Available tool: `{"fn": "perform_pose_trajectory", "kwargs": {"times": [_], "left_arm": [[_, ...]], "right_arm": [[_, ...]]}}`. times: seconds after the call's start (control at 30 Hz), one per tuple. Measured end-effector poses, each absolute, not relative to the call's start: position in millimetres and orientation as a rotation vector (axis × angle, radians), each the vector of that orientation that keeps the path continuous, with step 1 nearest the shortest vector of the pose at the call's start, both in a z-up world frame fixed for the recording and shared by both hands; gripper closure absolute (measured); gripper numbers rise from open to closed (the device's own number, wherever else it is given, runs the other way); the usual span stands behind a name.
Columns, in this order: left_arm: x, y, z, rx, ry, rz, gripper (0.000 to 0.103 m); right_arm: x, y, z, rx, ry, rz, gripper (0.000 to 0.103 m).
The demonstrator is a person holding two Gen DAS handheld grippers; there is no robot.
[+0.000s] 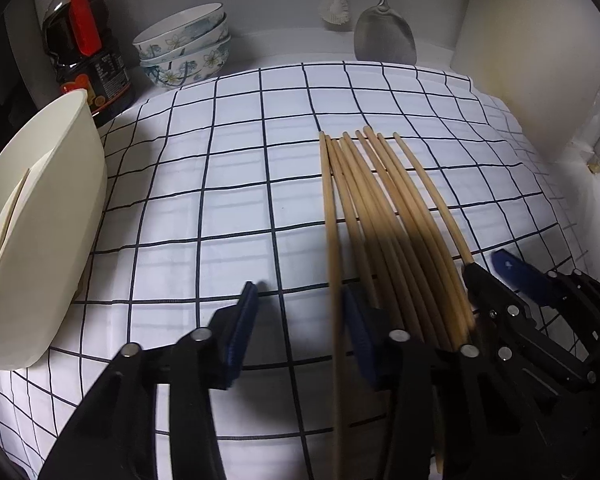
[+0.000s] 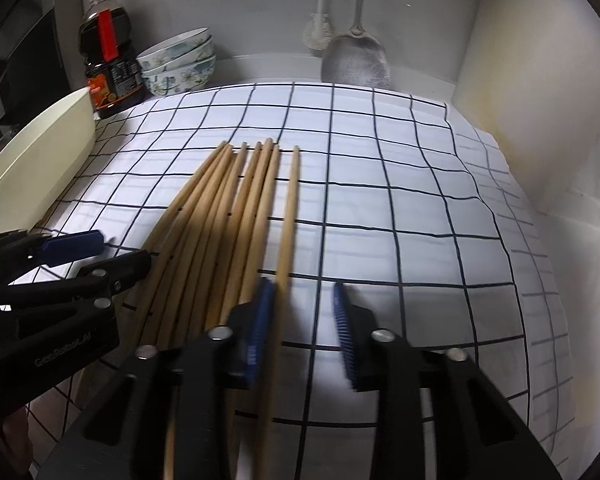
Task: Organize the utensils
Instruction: 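Close the right gripper on another wooden chopstick, then carry the chopstick with the right gripper into the white basin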
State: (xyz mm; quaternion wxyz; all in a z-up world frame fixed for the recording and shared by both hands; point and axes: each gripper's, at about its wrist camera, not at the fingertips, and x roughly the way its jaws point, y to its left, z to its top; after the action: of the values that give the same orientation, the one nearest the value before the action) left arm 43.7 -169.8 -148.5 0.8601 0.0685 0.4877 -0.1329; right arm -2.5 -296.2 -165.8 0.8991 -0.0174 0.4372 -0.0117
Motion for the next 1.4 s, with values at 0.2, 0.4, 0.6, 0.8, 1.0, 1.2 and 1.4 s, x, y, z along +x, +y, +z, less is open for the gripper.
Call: {"fn": "perform_pose_trajectory", "kwargs": {"times": [0.2, 0.4, 0.6, 0.8, 1.0, 1.2, 1.4], "left_arm": [[43.5, -171.9, -148.2, 0.145, 1.025, -0.298, 0.096], [44.0, -166.8, -147.1, 0.127, 1.044, -0.306, 0.096], [42.6, -161.1, -126.2, 0.119, 1.009, -0.323, 0.096], [42.1, -145.5, -92.6, 0.108, 0.949, -0.336, 0.096], [44.6, -106.8, -55.9, 0.087, 0.885, -0.316, 0.096], [45.5, -44.6, -28.3, 0.065, 0.84, -0.243, 0.096], [51.3, 27.4, -23.6, 0.034, 0.839, -0.126, 0.096]], "right_arm": [[0.7, -299.5, -163.8, -0.023, 0.928, -0.024, 0.097], [-0.4, -310.4, -160.0, 0.064, 0.961, -0.02, 0.097], [-5.5, -314.2, -138.4, 0.079, 0.941, -0.036, 0.097], [-7.8, -304.0, -106.6, 0.069, 0.901, -0.041, 0.097], [-7.5, -272.6, -76.1, 0.047, 0.865, -0.008, 0.097], [3.2, -215.2, -54.8, 0.024, 0.833, 0.08, 0.097], [26.7, -147.2, -43.9, 0.004, 0.808, 0.189, 0.097]]}}
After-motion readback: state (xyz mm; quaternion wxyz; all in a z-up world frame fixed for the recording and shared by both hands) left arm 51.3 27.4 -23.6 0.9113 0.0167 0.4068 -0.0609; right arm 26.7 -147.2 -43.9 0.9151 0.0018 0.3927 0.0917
